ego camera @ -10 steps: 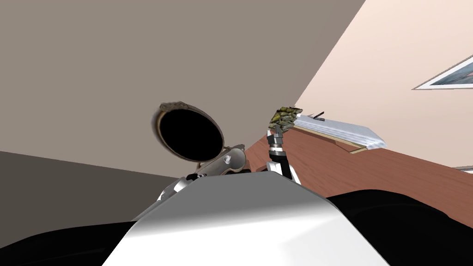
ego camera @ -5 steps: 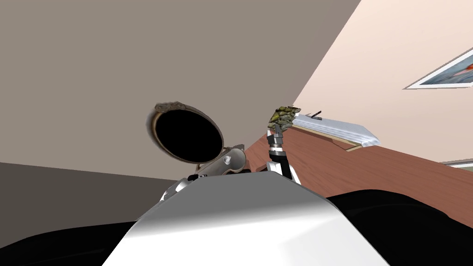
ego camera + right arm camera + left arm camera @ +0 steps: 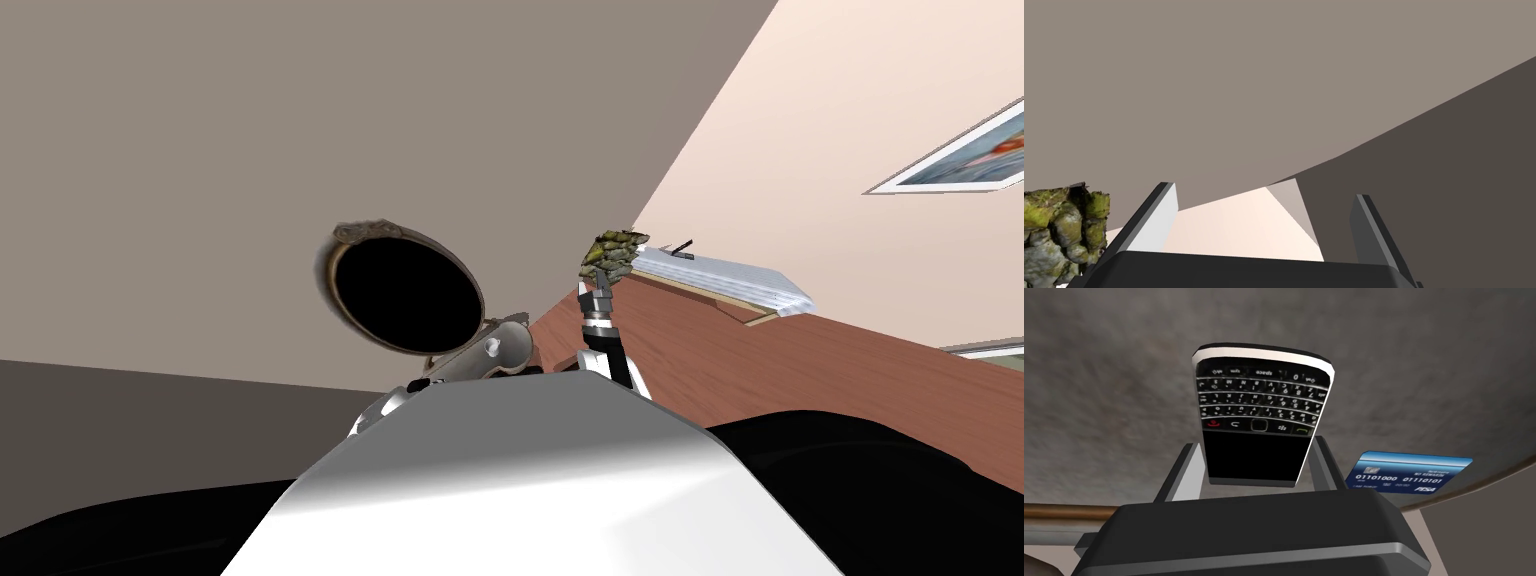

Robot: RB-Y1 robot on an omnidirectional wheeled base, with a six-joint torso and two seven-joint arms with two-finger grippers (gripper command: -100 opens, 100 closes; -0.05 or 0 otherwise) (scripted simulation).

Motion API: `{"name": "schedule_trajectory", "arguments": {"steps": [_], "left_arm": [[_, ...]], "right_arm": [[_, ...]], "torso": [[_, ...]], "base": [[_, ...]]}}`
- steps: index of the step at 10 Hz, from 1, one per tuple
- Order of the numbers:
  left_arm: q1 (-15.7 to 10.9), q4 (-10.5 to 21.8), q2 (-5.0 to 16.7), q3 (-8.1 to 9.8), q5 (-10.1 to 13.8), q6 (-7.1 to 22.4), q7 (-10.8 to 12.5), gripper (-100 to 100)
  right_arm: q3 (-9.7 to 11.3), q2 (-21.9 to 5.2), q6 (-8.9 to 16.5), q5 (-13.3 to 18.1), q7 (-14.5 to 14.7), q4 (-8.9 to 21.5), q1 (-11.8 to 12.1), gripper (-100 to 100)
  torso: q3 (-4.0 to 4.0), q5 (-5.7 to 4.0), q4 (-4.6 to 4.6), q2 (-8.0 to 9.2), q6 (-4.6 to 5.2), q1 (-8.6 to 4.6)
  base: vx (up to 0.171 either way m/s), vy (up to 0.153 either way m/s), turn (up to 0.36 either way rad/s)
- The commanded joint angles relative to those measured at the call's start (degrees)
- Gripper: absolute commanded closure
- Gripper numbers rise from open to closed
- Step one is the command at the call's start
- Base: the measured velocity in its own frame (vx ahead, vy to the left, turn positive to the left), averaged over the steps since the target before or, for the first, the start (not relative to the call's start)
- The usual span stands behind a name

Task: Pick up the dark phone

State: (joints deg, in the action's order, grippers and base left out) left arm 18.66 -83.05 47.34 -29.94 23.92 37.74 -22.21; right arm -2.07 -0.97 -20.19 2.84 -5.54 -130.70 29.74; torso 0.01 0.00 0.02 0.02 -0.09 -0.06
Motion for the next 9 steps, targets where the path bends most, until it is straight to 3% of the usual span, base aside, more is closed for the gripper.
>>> {"name": "schedule_trajectory", "arguments": {"steps": [1, 2, 3, 4, 7, 8, 9], "left_arm": [[0.00, 0.00, 0.00, 0.00, 0.00, 0.00, 0.00, 100], [0.00, 0.00, -0.01, 0.01, 0.01, 0.00, 0.02, 100], [0.00, 0.00, -0.01, 0.02, 0.02, 0.00, 0.04, 0], [0.42, -1.94, 1.27, 0.17, 0.58, 0.75, 0.16, 100], [0.72, -4.41, 3.07, 0.31, 1.56, 1.93, 0.18, 100], [0.62, -3.88, 2.67, 0.27, 1.35, 1.68, 0.20, 100], [0.62, -4.01, 2.73, 0.30, 1.40, 1.81, 0.22, 0]], "right_arm": [[0.00, 0.00, 0.00, 0.00, 0.00, 0.00, 0.00, 0], [0.00, 0.00, 0.00, 0.00, 0.00, 0.00, 0.00, 0], [0.00, 0.00, 0.00, 0.00, 0.00, 0.00, 0.00, 0], [0.00, 0.00, 0.00, 0.00, 0.00, 0.00, 0.00, 0], [0.00, 0.00, 0.00, 0.00, 0.00, 0.00, 0.00, 0], [0.00, 0.00, 0.00, 0.00, 0.00, 0.00, 0.00, 0], [0.00, 0.00, 0.00, 0.00, 0.00, 0.00, 0.00, 0]], "torso": [[0.00, 0.00, 0.00, 0.00, 0.00, 0.00], [0.00, 0.00, 0.00, 0.00, 0.01, 0.00], [0.00, 0.00, -0.01, 0.00, 0.02, -0.01], [0.00, 0.00, -0.01, 0.00, 0.02, -0.01], [0.03, -0.04, 0.00, 0.06, -0.01, -0.14], [0.02, -0.05, 0.01, 0.04, 0.02, -0.14], [0.00, -0.03, -0.01, 0.02, 0.03, -0.09]], "base": [[0.000, 0.000, 0.000], [0.000, 0.000, 0.000], [0.000, 0.000, 0.000], [-0.009, -0.020, 0.067], [-0.009, -0.028, 0.056], [-0.002, -0.011, 0.005], [0.000, 0.000, 0.000]]}}
